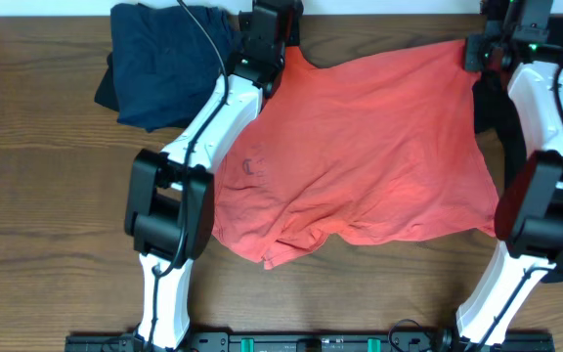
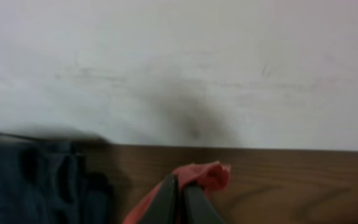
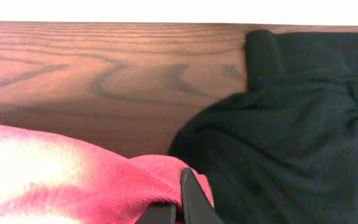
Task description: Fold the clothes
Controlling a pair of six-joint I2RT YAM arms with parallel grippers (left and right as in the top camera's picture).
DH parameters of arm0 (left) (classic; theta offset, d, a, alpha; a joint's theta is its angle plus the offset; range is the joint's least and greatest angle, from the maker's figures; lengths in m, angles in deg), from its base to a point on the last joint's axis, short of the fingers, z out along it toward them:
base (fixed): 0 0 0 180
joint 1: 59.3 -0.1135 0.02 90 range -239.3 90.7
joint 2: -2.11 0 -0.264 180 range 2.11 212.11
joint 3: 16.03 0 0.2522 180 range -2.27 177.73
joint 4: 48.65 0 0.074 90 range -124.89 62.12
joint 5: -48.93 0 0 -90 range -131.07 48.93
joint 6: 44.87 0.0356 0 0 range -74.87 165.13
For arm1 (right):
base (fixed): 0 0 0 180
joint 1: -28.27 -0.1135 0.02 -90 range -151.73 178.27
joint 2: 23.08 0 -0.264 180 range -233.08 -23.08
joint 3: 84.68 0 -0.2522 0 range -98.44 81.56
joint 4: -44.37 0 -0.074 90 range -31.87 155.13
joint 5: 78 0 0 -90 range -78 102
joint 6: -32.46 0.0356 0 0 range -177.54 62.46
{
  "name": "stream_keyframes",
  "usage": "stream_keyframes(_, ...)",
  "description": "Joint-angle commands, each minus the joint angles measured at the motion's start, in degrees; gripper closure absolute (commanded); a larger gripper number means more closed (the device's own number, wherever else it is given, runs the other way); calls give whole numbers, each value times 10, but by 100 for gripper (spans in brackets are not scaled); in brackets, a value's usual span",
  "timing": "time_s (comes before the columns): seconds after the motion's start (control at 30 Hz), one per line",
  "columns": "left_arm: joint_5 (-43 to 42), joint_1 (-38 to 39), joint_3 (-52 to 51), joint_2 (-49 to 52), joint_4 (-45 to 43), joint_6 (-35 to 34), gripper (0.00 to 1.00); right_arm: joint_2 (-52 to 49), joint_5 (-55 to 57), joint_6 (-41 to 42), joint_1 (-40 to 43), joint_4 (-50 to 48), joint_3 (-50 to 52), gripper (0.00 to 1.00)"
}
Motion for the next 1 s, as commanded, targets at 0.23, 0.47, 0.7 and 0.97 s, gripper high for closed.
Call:
stream_keyframes(0.23, -25, -4, 7, 15, -53, -25, 94, -22, -12, 9, 7, -40, -12, 99)
stream_keyframes(0.47, -31, 2, 40, -24, 79, -25, 94, -7, -69, 9, 17, 83, -58, 99)
stream_keyframes(0.7, -32, 3, 40, -127, 288, -62, 94, 3, -81, -21, 22, 240, -115, 99)
stream_keyframes(0.97, -42, 4, 39, -169, 520, -154, 94, 3, -90, -37, 33, 365, -127, 99)
